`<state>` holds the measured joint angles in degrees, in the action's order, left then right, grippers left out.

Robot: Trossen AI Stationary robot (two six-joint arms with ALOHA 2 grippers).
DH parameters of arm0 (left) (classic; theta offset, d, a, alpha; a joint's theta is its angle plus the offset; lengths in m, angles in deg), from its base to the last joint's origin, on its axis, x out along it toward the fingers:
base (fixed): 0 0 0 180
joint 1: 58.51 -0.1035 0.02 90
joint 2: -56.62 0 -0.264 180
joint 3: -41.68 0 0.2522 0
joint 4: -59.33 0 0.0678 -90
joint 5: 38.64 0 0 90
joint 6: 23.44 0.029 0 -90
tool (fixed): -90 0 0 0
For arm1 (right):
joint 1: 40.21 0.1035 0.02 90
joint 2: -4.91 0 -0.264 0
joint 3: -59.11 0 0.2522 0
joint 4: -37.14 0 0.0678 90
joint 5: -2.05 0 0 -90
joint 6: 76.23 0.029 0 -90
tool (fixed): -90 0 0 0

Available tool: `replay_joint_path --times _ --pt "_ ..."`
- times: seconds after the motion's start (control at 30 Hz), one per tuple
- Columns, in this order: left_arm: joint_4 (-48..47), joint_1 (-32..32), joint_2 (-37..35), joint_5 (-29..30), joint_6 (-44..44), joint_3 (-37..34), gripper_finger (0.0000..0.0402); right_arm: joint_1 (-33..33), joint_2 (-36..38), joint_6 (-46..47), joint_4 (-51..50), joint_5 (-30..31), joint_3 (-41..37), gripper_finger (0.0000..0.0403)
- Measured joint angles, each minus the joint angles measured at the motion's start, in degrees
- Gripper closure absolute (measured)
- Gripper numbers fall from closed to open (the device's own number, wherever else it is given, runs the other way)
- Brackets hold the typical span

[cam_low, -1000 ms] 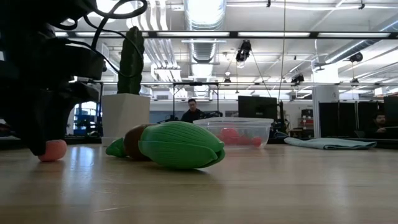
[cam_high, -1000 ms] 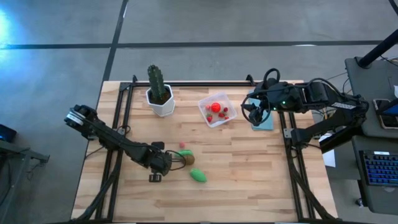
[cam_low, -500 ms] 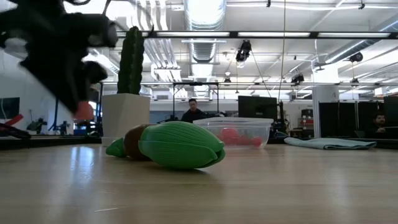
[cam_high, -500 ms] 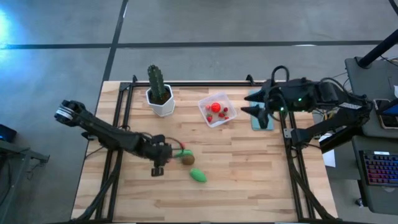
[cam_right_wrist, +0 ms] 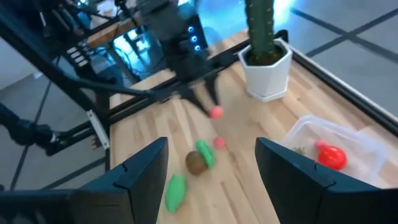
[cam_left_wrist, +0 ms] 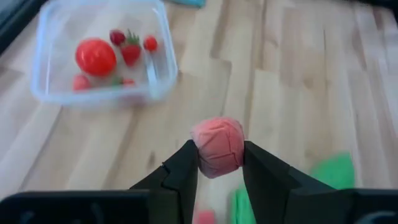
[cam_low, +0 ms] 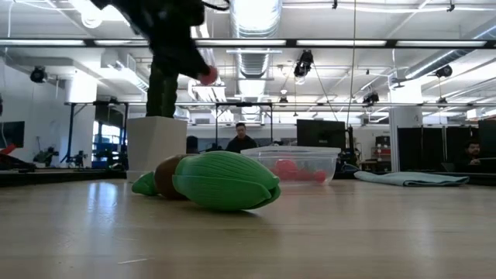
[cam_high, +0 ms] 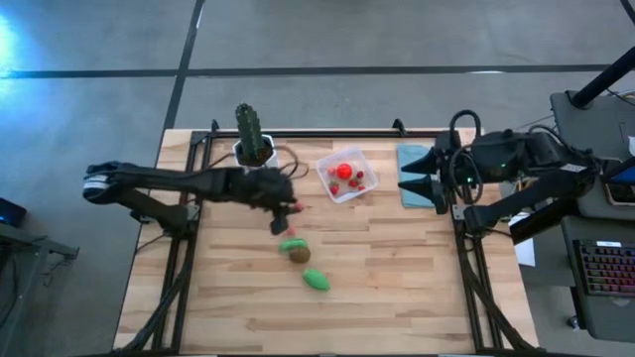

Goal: Pick and placing Produce into tupperware
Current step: Put the bottom peach into the transparent bin

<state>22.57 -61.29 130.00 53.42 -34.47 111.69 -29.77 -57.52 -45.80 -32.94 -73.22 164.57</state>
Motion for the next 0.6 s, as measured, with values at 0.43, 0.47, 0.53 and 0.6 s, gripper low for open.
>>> replay_joint_path --times 0.43,0.47,0.53,0.6 --pt "3.6 -9.2 22.5 -1.9 4.0 18.2 0.0304 1.5 -0.8 1.0 0.2 0.3 0.0 0.017" --pt "4.0 -9.4 24.1 -1.9 4.0 19.6 0.0304 1.5 -0.7 0.8 0.2 0.3 0.0 0.017" --pt "4.4 -9.9 27.1 -1.6 4.0 22.2 0.0304 1.5 -0.1 0.6 -0.2 0.3 0.0 0.017" --pt "4.6 -10.1 29.9 -0.3 4.0 24.8 0.0304 1.5 0.4 0.1 -0.6 0.3 0.0 0.017"
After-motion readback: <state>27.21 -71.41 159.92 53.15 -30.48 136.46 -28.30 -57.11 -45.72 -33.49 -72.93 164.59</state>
